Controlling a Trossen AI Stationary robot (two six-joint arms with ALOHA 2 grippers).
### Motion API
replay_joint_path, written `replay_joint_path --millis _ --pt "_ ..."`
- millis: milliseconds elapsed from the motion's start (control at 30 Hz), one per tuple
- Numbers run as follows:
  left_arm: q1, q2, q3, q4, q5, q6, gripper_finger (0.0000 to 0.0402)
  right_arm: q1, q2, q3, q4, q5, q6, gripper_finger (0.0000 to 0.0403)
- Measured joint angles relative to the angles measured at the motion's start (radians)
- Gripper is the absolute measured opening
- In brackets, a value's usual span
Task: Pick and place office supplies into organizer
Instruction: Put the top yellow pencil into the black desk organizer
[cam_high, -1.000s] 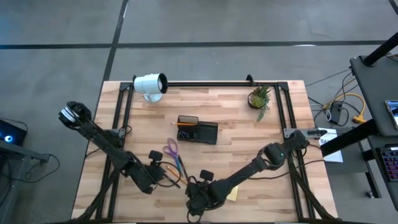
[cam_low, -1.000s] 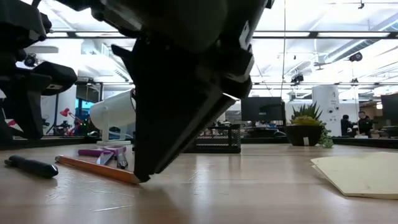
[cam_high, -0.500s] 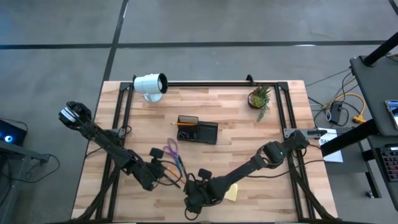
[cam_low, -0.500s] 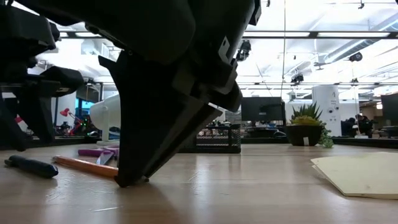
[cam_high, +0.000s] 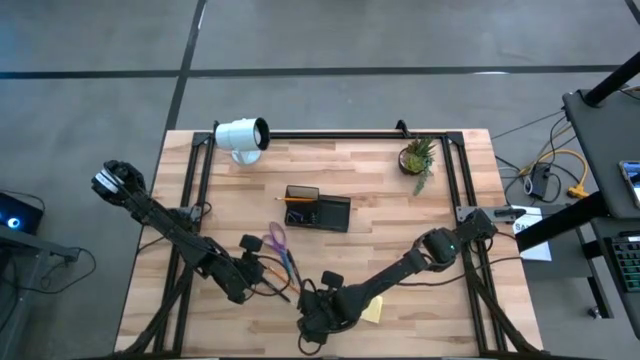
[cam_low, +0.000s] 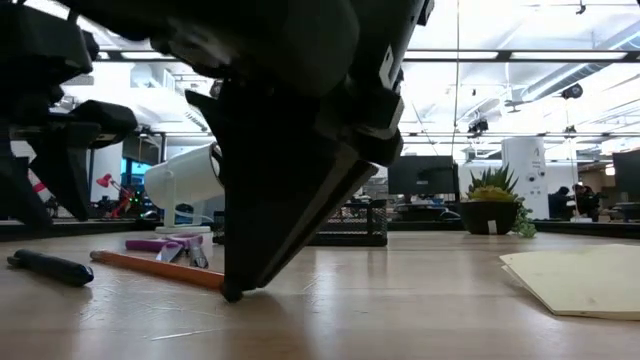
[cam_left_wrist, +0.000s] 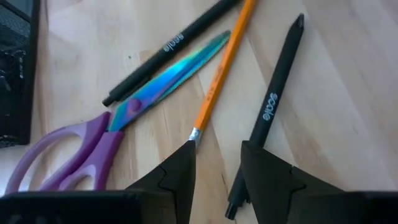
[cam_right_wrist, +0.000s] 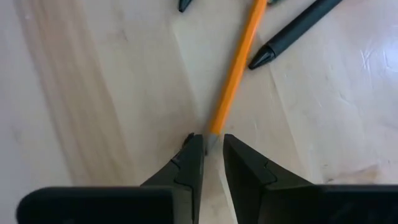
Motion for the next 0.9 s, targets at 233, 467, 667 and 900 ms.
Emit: replay_joint_path --millis 233,467,667,900 --pt "0.011 -0.005 0.000 0.000 0.000 0.002 0.0113 0.002 0.000 -0.001 0.005 0.001 0.012 0.0047" --pt "0.012 -0.005 0.000 0.001 0.000 0.002 0.0113 -0.007 0.000 -0.013 0.013 0.002 0.027 0.0025" --pt "0.012 -0.004 -0.005 -0.001 0.000 0.000 0.0113 -0.009 -0.003 -0.031 0.022 0.006 0.045 0.0012" --pt "0.013 -0.003 -0.015 -0.028 0.013 0.022 0.0113 -0.010 -0.006 -0.055 0.042 0.008 0.053 0.0009"
